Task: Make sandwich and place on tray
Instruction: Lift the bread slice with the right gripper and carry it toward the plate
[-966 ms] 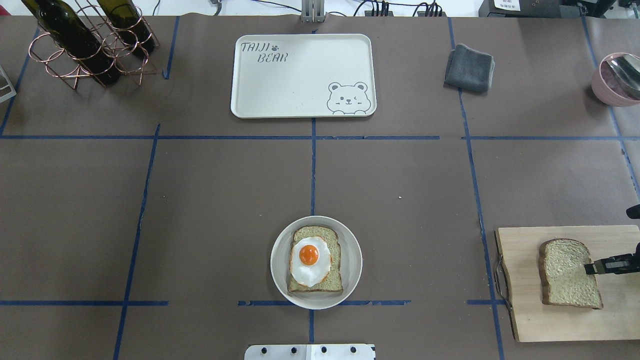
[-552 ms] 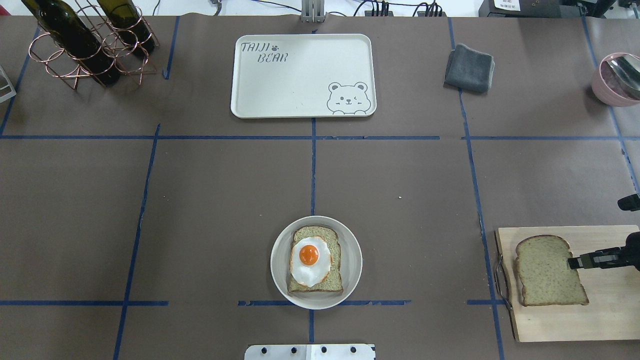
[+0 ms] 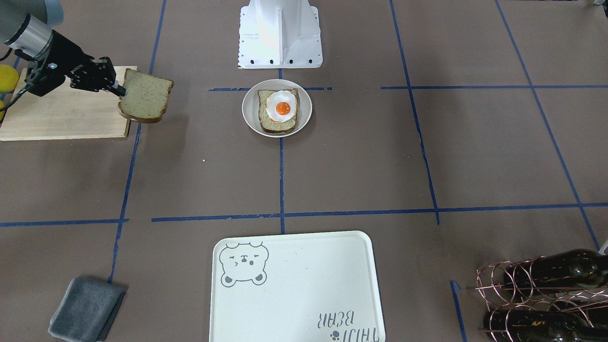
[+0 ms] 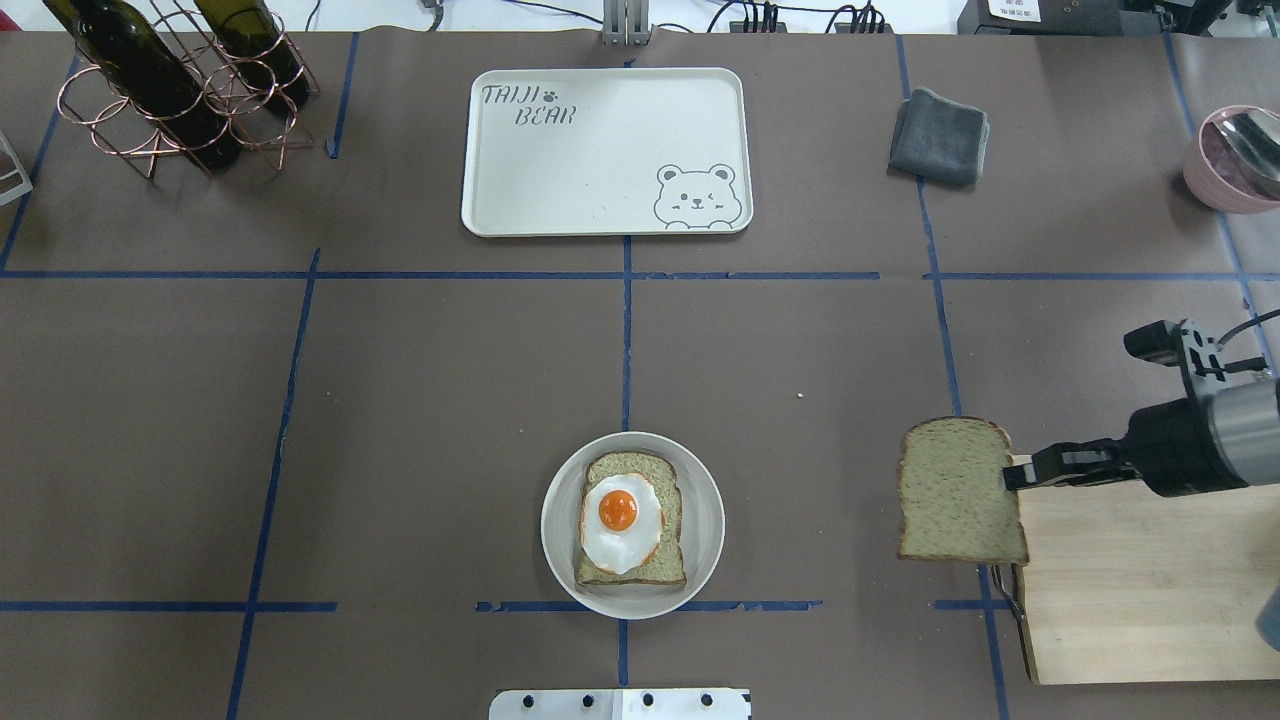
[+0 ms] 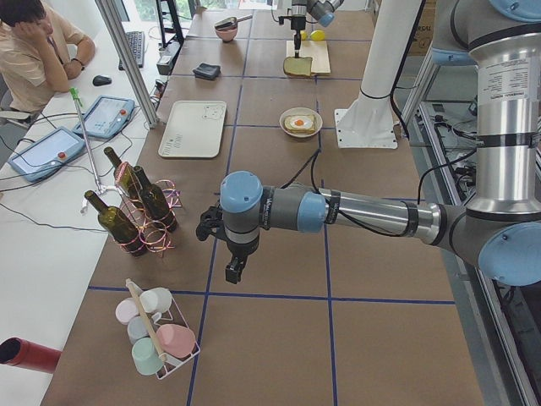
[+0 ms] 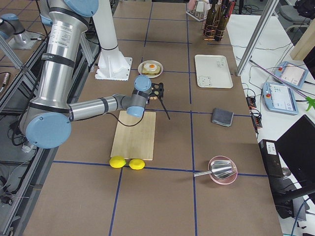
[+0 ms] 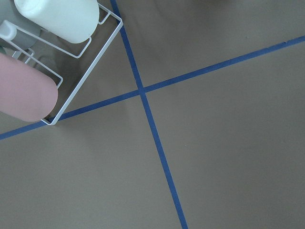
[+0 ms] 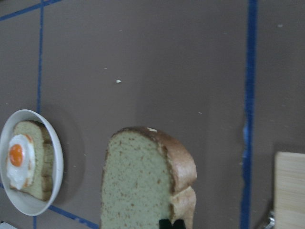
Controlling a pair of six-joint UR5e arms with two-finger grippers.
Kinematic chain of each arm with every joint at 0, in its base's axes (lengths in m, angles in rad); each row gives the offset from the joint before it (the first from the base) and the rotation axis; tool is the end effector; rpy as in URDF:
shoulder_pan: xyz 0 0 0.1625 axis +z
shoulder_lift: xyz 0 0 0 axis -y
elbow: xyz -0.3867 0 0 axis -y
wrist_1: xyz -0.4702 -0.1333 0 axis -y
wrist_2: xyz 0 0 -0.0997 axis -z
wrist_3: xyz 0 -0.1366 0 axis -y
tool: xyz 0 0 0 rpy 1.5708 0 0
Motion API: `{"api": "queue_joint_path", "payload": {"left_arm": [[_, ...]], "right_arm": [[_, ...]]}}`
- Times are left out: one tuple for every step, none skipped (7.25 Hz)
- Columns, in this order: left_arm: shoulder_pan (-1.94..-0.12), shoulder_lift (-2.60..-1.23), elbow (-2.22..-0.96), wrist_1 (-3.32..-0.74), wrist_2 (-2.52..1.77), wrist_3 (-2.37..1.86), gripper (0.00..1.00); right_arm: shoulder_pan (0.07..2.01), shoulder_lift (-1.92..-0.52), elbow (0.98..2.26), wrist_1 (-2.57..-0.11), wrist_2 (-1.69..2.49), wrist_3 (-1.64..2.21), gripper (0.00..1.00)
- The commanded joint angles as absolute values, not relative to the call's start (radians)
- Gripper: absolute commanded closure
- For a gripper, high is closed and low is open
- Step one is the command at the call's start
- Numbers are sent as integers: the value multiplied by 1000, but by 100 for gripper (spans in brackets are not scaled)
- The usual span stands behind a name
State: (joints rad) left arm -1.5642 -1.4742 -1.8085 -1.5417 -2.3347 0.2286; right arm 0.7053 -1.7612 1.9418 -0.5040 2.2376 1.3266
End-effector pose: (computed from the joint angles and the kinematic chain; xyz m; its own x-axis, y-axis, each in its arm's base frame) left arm -0.0353 -0.5386 0.5682 0.7014 0.3051 -0.6442 -0.1699 0.9493 0.2646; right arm -0.3664 -0.3761 0.3973 0.2500 -0.0367 0.9676 -0.0025 0.9993 0.0385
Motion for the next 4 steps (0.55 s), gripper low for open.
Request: {"api": "queue_joint_path", "payload": {"left_arm": [[-1565, -1474, -1798, -1542, -2335, 229, 0], [-1563, -1474, -1798, -1542, -2335, 229, 0], [-1563, -1474, -1792, -1542, -2336, 229, 0], [-1563, -1474, -1790, -1542, -2336, 229, 0]], "right_arm": [[637, -1526, 1939, -661, 2206, 1403, 100], [571, -1437, 1936, -733, 2156, 1407, 100], [513, -1375, 1930, -791, 2087, 1407, 100], [464, -1336, 1910, -820, 2051, 1407, 100]]}}
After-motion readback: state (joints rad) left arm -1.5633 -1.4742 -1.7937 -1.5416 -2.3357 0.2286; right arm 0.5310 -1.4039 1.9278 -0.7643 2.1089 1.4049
